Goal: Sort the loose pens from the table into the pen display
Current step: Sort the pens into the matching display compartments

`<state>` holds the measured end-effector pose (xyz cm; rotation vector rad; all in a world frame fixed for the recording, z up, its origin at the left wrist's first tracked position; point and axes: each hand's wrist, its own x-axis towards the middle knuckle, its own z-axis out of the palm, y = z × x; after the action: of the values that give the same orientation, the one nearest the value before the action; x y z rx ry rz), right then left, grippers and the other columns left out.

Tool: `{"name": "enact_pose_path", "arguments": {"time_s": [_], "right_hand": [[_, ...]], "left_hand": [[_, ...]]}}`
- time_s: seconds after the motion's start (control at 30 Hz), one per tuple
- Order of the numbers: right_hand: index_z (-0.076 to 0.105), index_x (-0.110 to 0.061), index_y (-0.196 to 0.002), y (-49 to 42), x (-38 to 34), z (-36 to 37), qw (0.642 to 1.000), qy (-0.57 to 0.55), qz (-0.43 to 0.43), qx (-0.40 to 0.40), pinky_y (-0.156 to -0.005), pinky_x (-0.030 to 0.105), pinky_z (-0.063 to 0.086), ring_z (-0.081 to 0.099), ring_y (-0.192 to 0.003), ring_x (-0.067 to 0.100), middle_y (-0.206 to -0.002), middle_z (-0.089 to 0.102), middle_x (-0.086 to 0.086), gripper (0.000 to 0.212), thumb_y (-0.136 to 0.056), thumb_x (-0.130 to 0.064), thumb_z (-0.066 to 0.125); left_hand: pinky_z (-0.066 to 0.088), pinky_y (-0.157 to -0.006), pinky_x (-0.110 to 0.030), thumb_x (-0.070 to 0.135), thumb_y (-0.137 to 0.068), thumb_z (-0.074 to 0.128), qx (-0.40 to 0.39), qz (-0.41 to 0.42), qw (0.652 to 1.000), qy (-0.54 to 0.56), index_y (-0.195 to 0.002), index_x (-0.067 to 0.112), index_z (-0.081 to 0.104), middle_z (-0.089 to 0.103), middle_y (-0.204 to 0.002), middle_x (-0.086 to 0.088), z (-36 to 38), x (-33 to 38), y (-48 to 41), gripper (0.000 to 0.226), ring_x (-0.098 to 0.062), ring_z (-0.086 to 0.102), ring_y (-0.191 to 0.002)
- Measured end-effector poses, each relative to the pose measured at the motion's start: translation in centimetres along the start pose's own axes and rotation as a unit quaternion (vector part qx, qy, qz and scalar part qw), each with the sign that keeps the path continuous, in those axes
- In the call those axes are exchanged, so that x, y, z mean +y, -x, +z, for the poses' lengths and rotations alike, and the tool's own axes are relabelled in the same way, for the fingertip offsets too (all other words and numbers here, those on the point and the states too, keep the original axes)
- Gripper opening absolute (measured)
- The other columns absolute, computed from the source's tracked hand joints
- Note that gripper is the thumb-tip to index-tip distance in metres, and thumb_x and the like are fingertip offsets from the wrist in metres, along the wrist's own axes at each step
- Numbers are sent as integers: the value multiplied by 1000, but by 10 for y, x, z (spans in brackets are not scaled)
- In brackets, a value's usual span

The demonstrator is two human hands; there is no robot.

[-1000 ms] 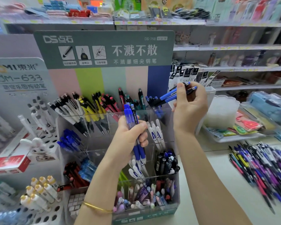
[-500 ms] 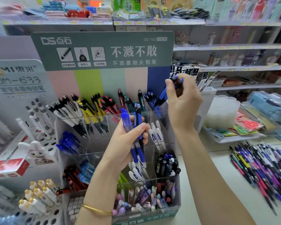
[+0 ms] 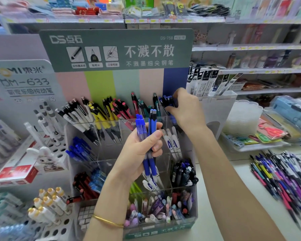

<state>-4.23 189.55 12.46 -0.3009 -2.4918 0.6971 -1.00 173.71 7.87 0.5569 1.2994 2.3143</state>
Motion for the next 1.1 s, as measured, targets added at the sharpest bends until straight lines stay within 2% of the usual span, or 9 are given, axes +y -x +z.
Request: {"name": "enact_pose_path", "arguments": {"time_s": [0.13,0.3,0.43,0.57,0.63,0.73,0.93,1.03,1.1], "right_hand": [[49,-7,-117,6,6,-11,991,-124,17,-53,-79,40,52,58,-91,25,-102,58,6,43,-82,-13,72],[56,-14,-108,39,11,-16,966,-244,32,78,-58,24,54,65,-73,12,-96,62,2,21,-92,-1,54],[69,-4,-90,64,1,-26,934,-341,37,-96,-46,13,42,55,-49,1,-65,64,-4,20,-95,-19,57],[69,4,-88,68,-2,-24,901,-393,14,-181,-51,27,51,60,-51,19,-70,64,24,21,-92,-15,61],[66,6,-87,65,0,-20,911,-379,28,-161,-53,25,50,57,-52,14,-77,61,32,23,-92,-16,60],[61,1,-83,61,-4,-16,915,-377,59,-127,-43,19,42,49,-43,5,-68,53,17,19,-95,-10,52],[58,-15,-81,36,-3,-32,910,-402,26,100,-47,23,38,48,-48,8,-60,51,-5,19,-95,-20,47],[57,-14,-86,21,0,-34,924,-287,-53,247,-63,39,46,53,-67,24,-76,56,3,23,-92,-32,45],[59,-1,-92,17,-2,-30,923,-214,-105,301,-75,23,44,49,-77,16,-86,53,4,20,-94,-18,49]], "left_hand": [[41,-49,-20,8,-82,57,-15,3,1000,6,-111,2,55,55,-76,-2,2,-1,0,30,-8,45,-54],[44,-54,-22,8,-87,62,-17,1,1000,-19,-112,2,55,60,-75,-1,3,-2,1,27,-10,50,-57],[44,-56,-23,10,-86,57,-15,1,996,-90,-101,5,59,61,-73,-1,5,-4,0,16,-10,49,-58],[44,-55,-24,8,-89,55,-21,-4,993,-115,-90,6,58,62,-74,-2,8,-6,1,4,-10,49,-58],[46,-56,-24,11,-90,54,-25,-15,995,-96,-96,5,59,64,-76,-3,8,-5,1,10,-11,50,-59],[50,-57,-27,11,-95,49,-36,-45,995,-86,-106,3,59,67,-83,-7,7,-4,1,17,-14,55,-62],[56,-53,-26,7,-99,46,18,-89,993,-71,-114,0,57,72,-98,-19,-1,-5,6,19,-19,69,-67],[40,-41,-19,8,-99,48,49,-70,989,-123,-112,0,59,70,-85,-10,-4,-5,4,19,-10,52,-49],[30,-40,-17,7,-97,50,58,-56,988,-132,-108,3,60,63,-74,-4,-4,-5,3,15,-7,39,-46]]}}
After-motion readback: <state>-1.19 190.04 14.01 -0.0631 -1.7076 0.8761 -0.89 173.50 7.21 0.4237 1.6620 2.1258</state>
